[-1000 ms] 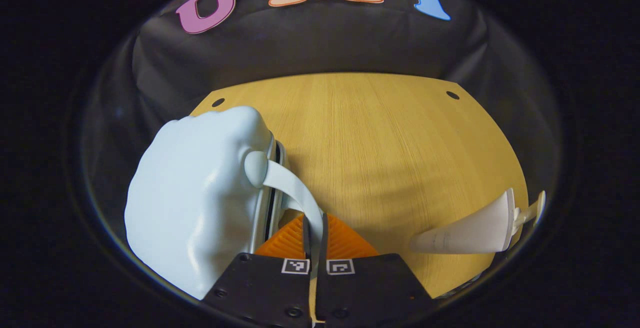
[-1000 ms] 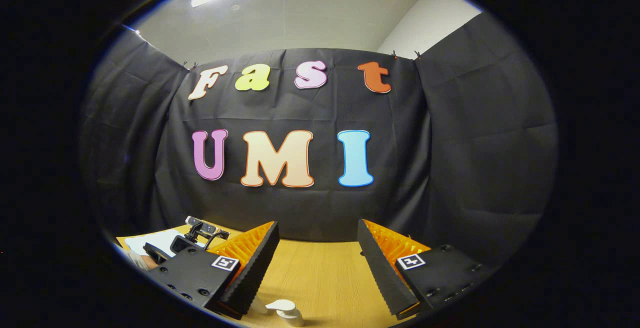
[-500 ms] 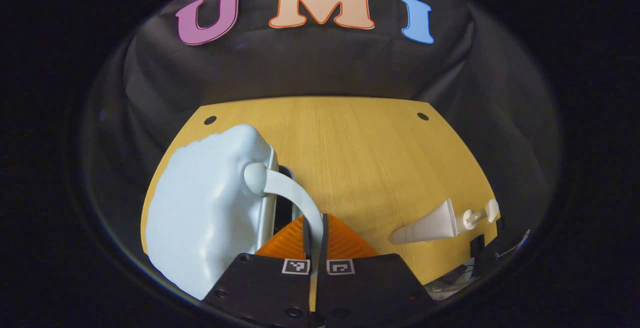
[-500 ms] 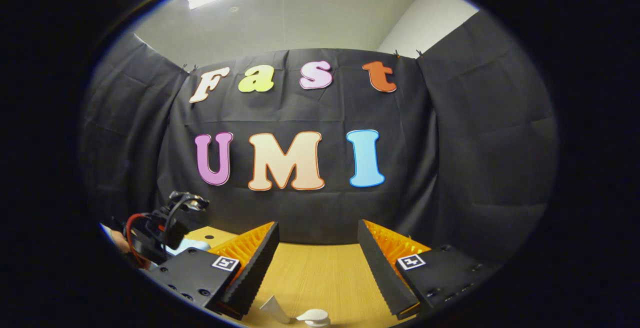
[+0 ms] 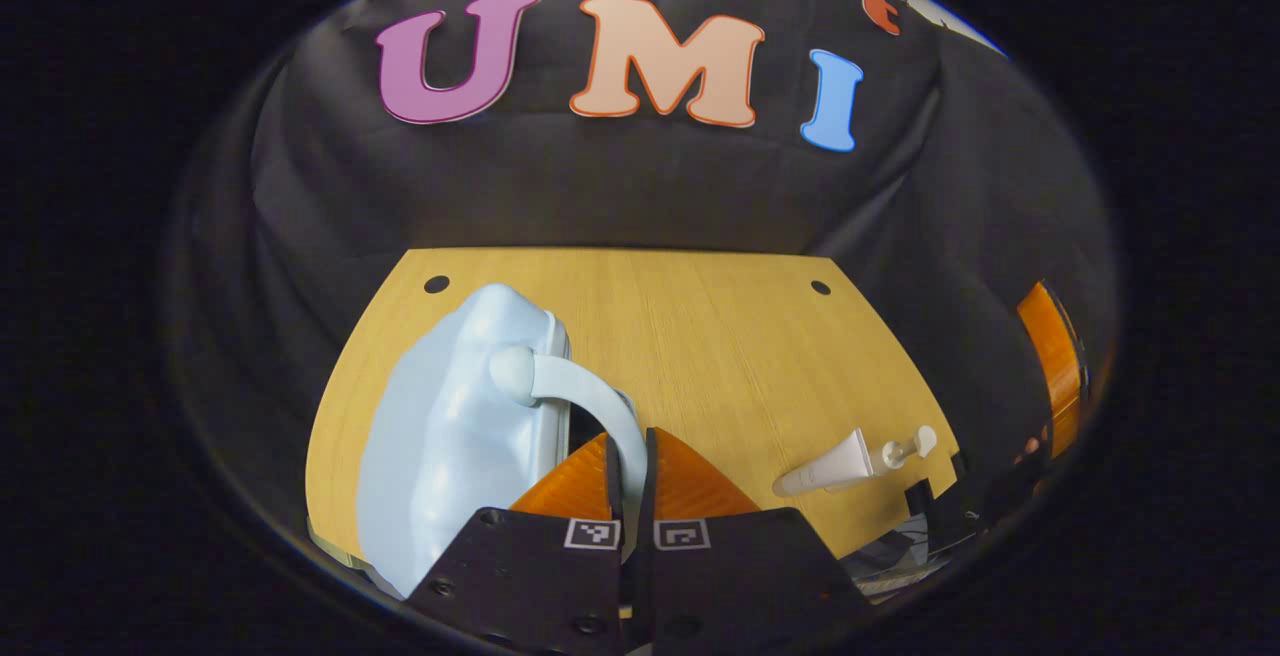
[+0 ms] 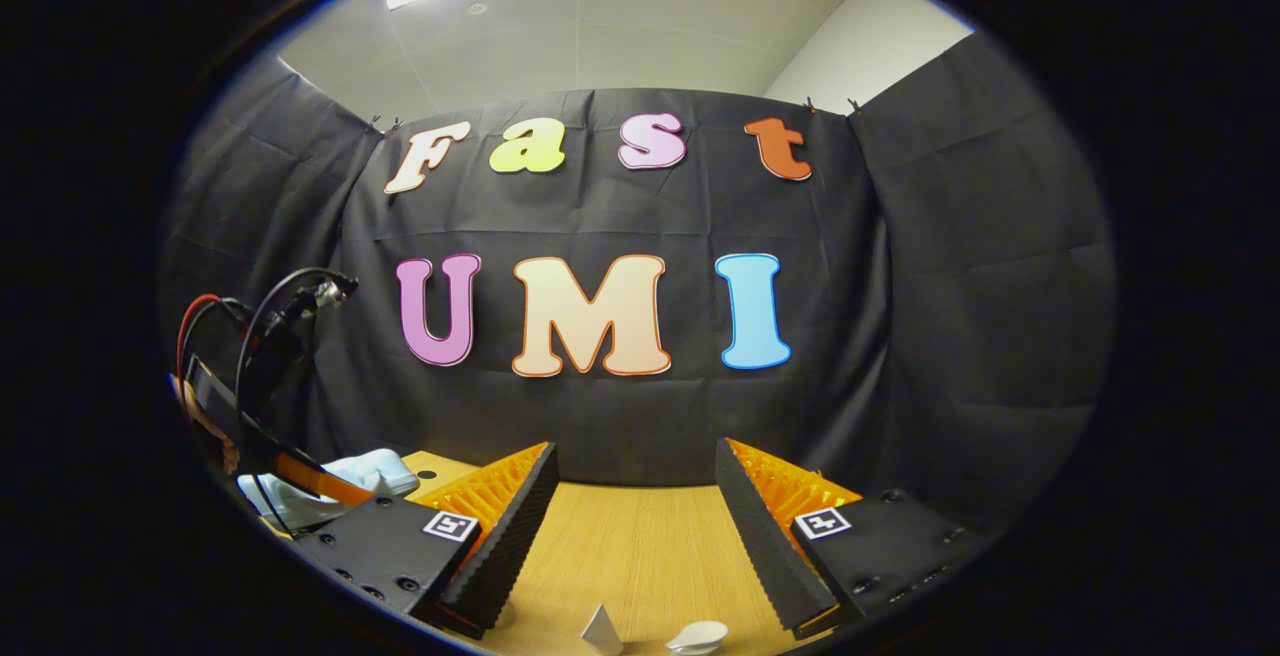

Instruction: First open the suitcase, pack the skin care products into it, and then close the suitcase.

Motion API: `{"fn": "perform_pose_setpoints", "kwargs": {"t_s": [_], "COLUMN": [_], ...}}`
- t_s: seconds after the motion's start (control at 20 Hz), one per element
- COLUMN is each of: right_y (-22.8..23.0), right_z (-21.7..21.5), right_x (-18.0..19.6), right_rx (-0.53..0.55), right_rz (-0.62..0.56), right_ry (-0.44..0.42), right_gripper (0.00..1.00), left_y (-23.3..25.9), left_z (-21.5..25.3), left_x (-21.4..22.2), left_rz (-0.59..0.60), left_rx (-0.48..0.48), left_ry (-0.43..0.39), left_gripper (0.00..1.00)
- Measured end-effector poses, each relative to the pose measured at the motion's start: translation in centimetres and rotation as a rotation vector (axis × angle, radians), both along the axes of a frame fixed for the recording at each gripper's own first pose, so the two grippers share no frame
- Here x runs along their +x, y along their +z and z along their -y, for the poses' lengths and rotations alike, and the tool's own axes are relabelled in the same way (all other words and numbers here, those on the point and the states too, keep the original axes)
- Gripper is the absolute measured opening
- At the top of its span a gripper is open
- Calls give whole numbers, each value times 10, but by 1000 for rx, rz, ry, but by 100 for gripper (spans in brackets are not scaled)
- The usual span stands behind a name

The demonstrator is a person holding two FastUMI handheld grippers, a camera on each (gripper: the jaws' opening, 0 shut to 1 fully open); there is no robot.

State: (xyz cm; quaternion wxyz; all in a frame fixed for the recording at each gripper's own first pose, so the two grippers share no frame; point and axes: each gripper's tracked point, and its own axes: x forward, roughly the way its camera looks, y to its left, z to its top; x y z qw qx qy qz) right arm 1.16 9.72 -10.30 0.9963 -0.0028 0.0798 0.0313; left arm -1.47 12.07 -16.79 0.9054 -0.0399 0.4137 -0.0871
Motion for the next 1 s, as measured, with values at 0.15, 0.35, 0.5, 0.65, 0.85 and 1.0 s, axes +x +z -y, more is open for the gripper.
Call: {"fn": "perform_pose_setpoints", "kwargs": {"t_s": [0.15,0.35,0.5,0.65,0.85,1.0], "right_y": [-1,1,2,4,4,6], "right_z": [-17,-42,-62,-82,-101,-108], "right_x": [-2,-8,-13,-18,-22,-24], "right_rx": [-4,-4,-5,-10,-18,-29], "right_rz": [-2,9,16,20,18,21], "right_ry": [-8,-27,-32,-28,-21,-22], "right_gripper": [98,98,98,98,98,98], "left_y": [18,41,49,49,45,36], "left_z": [-39,-93,-131,-172,-218,-246], "left_x": [8,17,20,23,29,33], "left_rz": [40,91,106,121,129,128], "left_rx": [15,69,73,98,126,159], "left_ry": [17,23,46,61,93,120], "left_gripper": [0,0,0,0,0,0]}}
